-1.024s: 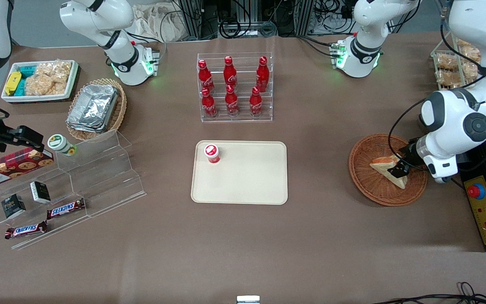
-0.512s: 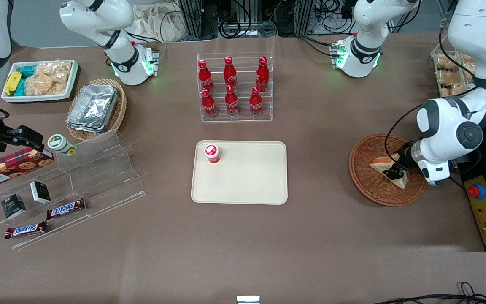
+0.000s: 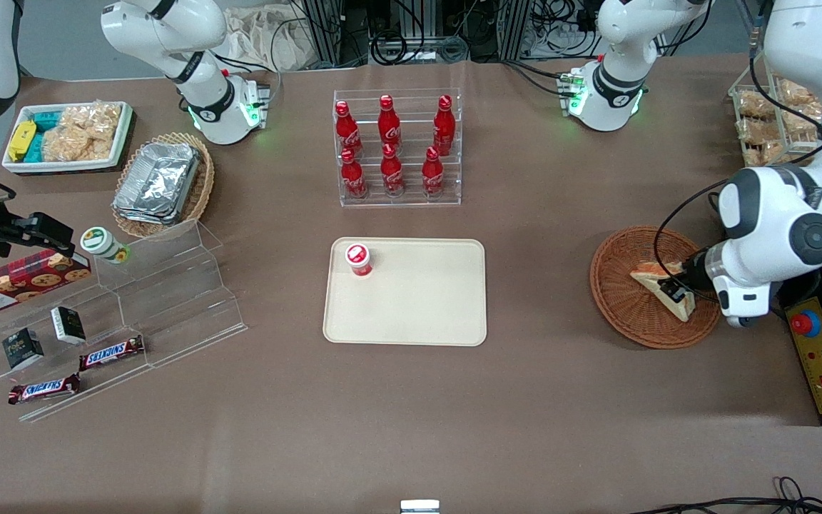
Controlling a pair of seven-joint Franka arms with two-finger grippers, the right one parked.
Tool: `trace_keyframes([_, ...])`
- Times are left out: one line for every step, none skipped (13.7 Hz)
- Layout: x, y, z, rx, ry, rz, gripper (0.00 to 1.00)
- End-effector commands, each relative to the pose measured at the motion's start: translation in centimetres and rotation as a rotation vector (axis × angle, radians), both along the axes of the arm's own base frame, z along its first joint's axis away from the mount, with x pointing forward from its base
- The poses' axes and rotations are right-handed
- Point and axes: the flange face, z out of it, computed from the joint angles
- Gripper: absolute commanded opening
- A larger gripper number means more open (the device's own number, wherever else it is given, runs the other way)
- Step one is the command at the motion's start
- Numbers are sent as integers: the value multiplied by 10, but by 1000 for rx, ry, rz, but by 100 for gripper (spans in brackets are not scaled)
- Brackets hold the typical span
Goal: Place sandwich from basket to tray
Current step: 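Close the left gripper on the sandwich wedge, then lift the sandwich and carry it toward the cream tray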
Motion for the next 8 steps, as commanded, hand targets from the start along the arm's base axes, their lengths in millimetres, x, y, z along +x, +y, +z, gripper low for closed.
trace_keyframes([20, -23, 54, 10, 24, -106, 0])
trace_keyframes([25, -39, 72, 9, 18, -144, 0])
trace_keyframes([30, -61, 91, 6, 3, -183, 0])
trace_keyframes([36, -85, 111, -2, -25, -217, 0])
trace_keyframes([39, -113, 130, -12, -45, -259, 0])
trace_keyframes([41, -145, 138, -25, -57, -310, 0])
trace_keyframes([39, -175, 141, -36, -67, -366, 0])
trace_keyframes([33, -212, 140, -44, -72, -425, 0])
